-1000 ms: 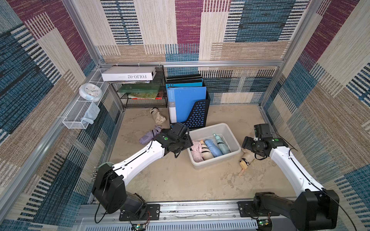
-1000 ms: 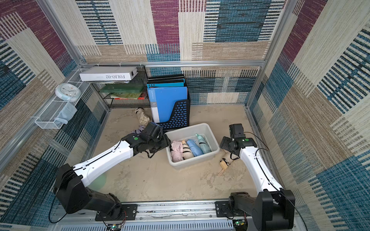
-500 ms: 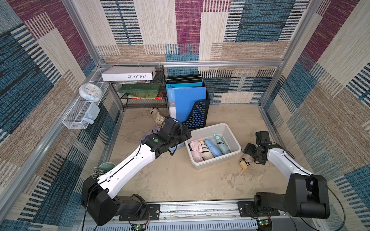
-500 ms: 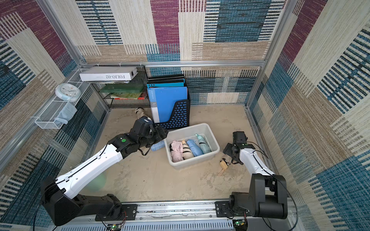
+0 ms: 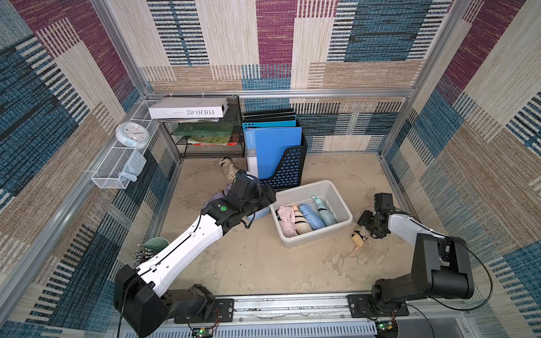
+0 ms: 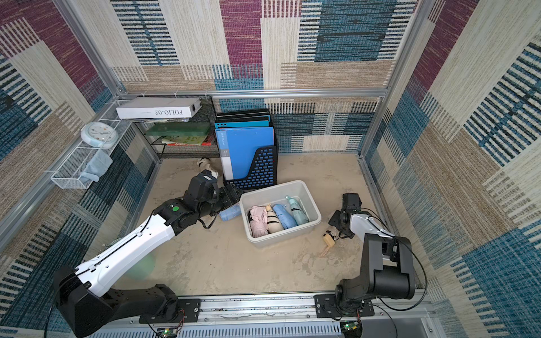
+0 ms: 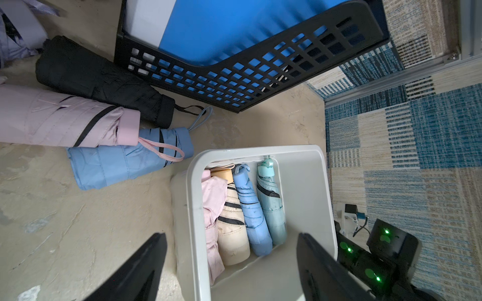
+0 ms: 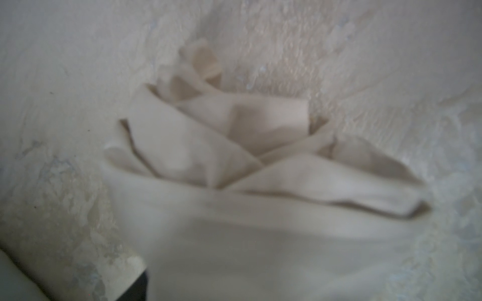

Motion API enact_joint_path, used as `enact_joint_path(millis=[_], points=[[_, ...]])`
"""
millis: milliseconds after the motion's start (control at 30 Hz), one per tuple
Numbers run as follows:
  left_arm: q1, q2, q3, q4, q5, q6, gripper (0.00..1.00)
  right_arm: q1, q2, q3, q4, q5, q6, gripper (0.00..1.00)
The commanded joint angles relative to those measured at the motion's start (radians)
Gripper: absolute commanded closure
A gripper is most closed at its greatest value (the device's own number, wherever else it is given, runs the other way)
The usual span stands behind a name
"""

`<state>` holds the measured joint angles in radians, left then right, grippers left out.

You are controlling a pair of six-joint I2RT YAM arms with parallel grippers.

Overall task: Put the umbrella into the storage box
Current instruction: Pick up the umbrella from the center of the board.

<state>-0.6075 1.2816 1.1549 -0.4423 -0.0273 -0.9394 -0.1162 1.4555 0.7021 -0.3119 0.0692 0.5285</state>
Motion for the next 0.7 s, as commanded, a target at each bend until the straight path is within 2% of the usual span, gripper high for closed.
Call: enact_joint_path(millis=[0,100,333,667], points=[[0.000,-0.011,0.002,0.023,0.001,0.013,0.18,-0.001,0.010,-0.001,0.039,-0.025,-0.007,0.44],[0.000,-0.018,0.004,0.022,0.001,0.015,0.18,-0.002,0.011,0.007,0.030,-0.043,-0.016,0.52],[0.000,-0.045,0.024,0.002,-0.010,0.068,0.19,-0.008,-0.054,-0.004,0.016,-0.066,-0.015,0.62],[0.000,-0.106,0.041,0.102,-0.013,0.281,0.21,-0.019,-0.282,-0.001,-0.103,-0.118,0.037,0.70]])
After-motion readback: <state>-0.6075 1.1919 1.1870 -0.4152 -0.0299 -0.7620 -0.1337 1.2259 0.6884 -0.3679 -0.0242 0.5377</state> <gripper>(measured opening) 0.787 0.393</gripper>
